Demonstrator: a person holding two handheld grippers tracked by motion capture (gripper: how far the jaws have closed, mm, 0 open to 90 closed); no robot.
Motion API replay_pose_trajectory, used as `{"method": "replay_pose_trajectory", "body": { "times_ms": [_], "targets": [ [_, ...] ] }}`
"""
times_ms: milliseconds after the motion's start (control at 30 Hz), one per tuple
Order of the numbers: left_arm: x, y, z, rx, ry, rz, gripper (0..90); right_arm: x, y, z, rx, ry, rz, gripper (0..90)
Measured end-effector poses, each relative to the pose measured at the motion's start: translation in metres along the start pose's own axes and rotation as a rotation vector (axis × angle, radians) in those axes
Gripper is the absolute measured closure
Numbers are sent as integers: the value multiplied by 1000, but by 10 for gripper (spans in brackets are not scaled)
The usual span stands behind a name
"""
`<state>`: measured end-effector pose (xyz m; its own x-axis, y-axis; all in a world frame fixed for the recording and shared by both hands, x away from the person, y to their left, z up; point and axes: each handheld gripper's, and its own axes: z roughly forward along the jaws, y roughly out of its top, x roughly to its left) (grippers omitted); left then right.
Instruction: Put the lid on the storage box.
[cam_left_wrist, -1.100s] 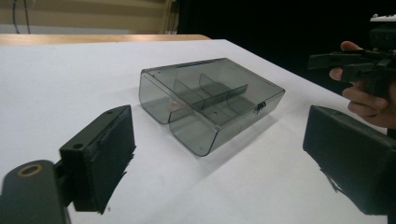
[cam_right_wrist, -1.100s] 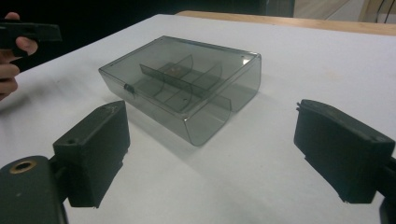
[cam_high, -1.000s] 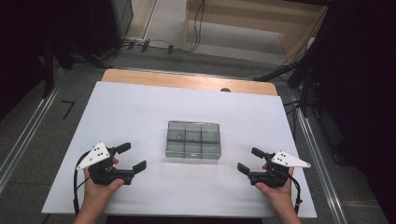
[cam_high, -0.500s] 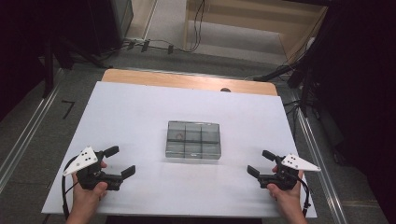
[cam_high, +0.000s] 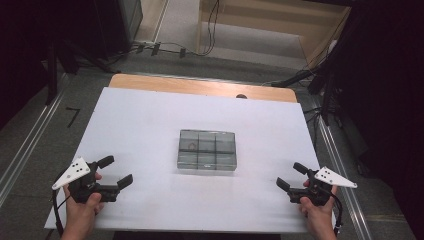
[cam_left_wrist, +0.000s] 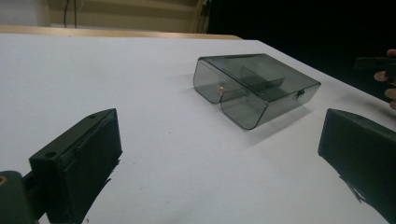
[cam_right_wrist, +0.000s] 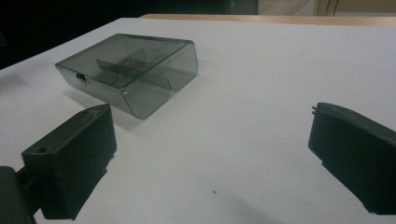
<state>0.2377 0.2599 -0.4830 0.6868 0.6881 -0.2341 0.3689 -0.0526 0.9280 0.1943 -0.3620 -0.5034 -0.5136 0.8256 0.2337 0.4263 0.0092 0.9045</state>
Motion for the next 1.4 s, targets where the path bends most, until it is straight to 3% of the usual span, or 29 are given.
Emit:
{"method": "replay_pose_trajectory", "body": {
  "times_ms": [233, 533, 1067, 1400],
  "targets": [
    [11, -1, -8, -6, 32, -14, 0, -11, -3, -6, -6, -27, 7, 0],
    [19, 0, -14, 0, 76, 6, 0, -22, -7, -11, -3, -54, 14, 0],
    [24, -4, -10, 3, 67, -3, 0, -30, -10, -12, -2, -81, 23, 0],
    [25, -6, -7, 9, 70, -15, 0, -30, -11, -10, -8, -74, 23, 0]
  ]
}}
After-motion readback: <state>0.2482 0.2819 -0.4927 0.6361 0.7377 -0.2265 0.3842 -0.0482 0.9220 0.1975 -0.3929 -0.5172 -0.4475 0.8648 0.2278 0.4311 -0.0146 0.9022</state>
